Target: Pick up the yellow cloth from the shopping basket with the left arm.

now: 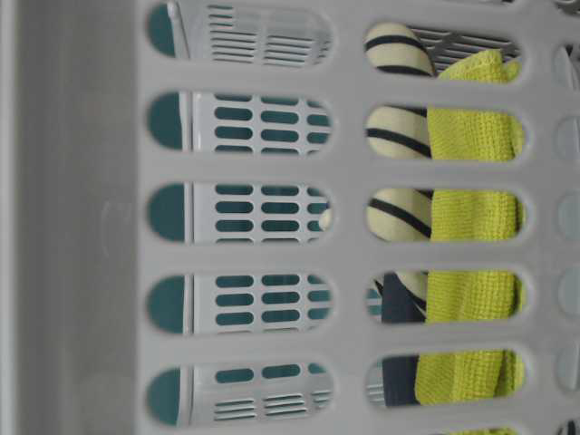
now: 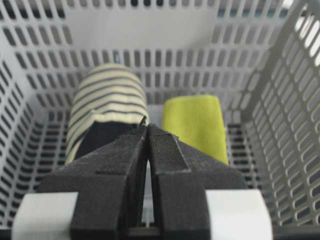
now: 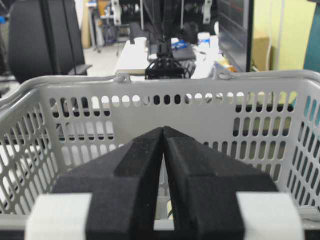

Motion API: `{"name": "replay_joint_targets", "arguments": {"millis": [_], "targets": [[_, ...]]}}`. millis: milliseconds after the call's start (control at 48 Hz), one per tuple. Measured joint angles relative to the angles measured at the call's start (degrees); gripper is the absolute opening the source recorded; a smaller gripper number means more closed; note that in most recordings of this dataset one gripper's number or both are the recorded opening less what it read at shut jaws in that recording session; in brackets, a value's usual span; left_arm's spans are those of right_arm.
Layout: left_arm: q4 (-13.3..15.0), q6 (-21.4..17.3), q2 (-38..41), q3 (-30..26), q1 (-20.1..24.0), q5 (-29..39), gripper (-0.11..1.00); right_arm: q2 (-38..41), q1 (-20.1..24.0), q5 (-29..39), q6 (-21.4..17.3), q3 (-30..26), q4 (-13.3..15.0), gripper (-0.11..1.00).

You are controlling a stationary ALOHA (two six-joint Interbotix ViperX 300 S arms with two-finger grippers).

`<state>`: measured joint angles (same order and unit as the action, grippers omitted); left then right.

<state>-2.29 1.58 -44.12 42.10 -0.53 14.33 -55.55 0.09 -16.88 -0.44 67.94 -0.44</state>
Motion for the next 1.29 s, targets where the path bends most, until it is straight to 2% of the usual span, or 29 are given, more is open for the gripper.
{"name": "replay_joint_targets", "arguments": {"millis": [292, 542, 604, 792, 855, 896, 938, 1167, 1230, 1292], "targets": [[-0.09, -0.70, 14.85, -16.44, -1.14, 16.70, 0.00, 0.00, 0.00, 0.00, -0.09, 0.00, -0.18, 0.00], [0.00, -0.70, 26.28, -25.58, -2.02, 25.14, 0.00, -0.09, -0.53, 0.79, -4.39, 0.09, -1.32, 0.03], [-0.09, -0.70, 28.39, -27.33, -2.11, 26.63, 0.00, -0.18, -0.79, 1.32, -4.75, 0.00, -1.41, 0.14], [0.00, 0.00, 33.40, -30.85, -2.02, 29.71, 0.00, -0.70, -1.05, 2.29, -4.92, 0.00, -1.41, 0.68], [-0.09, 0.35, 34.72, -31.90, -2.02, 31.03, 0.01, -0.97, -1.05, 2.29, -4.92, 0.09, -1.41, 0.79], [-0.09, 0.35, 35.68, -32.70, -2.02, 31.99, 0.03, -1.14, -1.05, 2.46, -5.01, 0.09, -1.41, 0.81], [-0.09, 0.35, 36.47, -33.40, -2.02, 32.61, 0.10, -1.23, -1.05, 2.55, -4.92, 0.09, -1.41, 0.80], [-0.09, 0.70, 40.78, -37.18, -2.72, 35.07, 0.76, -1.93, -0.97, 3.52, -4.92, 0.00, -1.41, 0.76], [-0.09, 1.14, 42.45, -37.97, -3.25, 36.56, 0.87, -1.93, -0.97, 3.60, -4.92, 0.00, -1.41, 0.76], [-0.09, 1.67, 43.95, -38.67, -3.87, 37.97, 0.91, -1.93, -1.05, 3.60, -4.92, 0.00, -1.41, 0.76]]}}
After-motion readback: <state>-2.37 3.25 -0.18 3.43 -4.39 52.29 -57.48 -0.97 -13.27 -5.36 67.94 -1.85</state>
